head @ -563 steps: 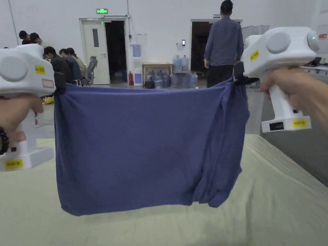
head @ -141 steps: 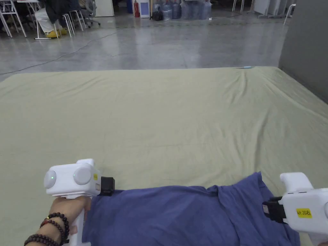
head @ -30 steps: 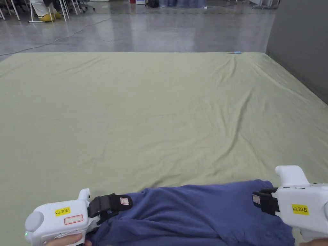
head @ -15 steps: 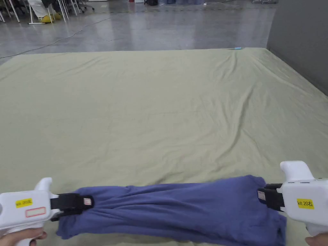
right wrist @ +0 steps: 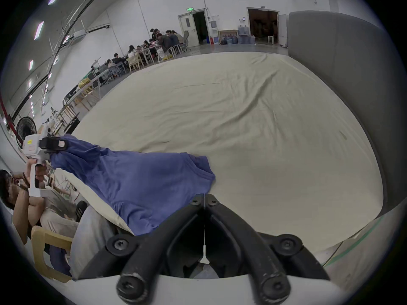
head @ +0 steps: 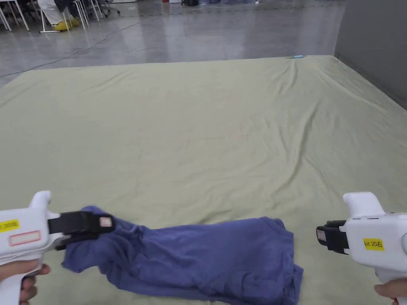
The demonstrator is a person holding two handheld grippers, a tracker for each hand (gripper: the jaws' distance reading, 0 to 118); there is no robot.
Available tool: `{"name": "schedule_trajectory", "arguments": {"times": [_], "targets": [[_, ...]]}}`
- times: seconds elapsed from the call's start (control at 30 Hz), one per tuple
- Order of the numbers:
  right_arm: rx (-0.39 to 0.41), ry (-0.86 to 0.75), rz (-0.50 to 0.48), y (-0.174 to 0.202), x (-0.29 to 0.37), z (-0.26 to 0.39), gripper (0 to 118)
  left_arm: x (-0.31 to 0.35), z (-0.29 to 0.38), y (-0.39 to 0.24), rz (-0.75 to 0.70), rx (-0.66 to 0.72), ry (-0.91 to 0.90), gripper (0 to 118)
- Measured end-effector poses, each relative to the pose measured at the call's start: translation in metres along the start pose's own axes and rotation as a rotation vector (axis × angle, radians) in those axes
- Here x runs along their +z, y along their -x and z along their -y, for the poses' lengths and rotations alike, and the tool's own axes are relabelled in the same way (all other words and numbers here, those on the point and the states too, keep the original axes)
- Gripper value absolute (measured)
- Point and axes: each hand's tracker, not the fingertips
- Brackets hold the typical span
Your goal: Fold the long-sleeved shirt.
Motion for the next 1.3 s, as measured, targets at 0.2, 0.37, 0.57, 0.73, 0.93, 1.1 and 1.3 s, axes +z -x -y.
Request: {"name": "schedule_trajectory", "arguments": {"times": [0.2,0.37,0.57,0.73,0.93,1.1,1.3], "targets": [[0.037,-0.069,0.063,0.006,0.010,-0.003,0,-0.117,0.027,-0.093,-0.043,-0.140,0.181,0],[0.017,-0.086,0.055,0.000,0.015,-0.003,0,-0.209,0.044,-0.099,-0.088,-0.139,0.291,0],[0.022,-0.080,0.046,-0.002,0.016,0.001,0,-0.259,0.069,-0.091,-0.094,-0.150,0.394,9],[0.016,-0.069,0.040,-0.003,0.014,0.002,0,-0.251,0.063,-0.087,0.038,-0.080,0.334,113],[0.010,-0.077,0.028,0.001,0.011,0.003,0,-0.185,0.043,-0.111,-0.104,-0.236,0.233,21],[0.046,-0.120,0.085,0.015,0.014,-0.001,0,-0.164,0.071,-0.121,-0.439,-0.487,0.195,0],[0.049,-0.115,0.057,0.018,0.011,-0.004,0,-0.216,0.086,-0.109,-0.434,-0.465,0.286,0]]}}
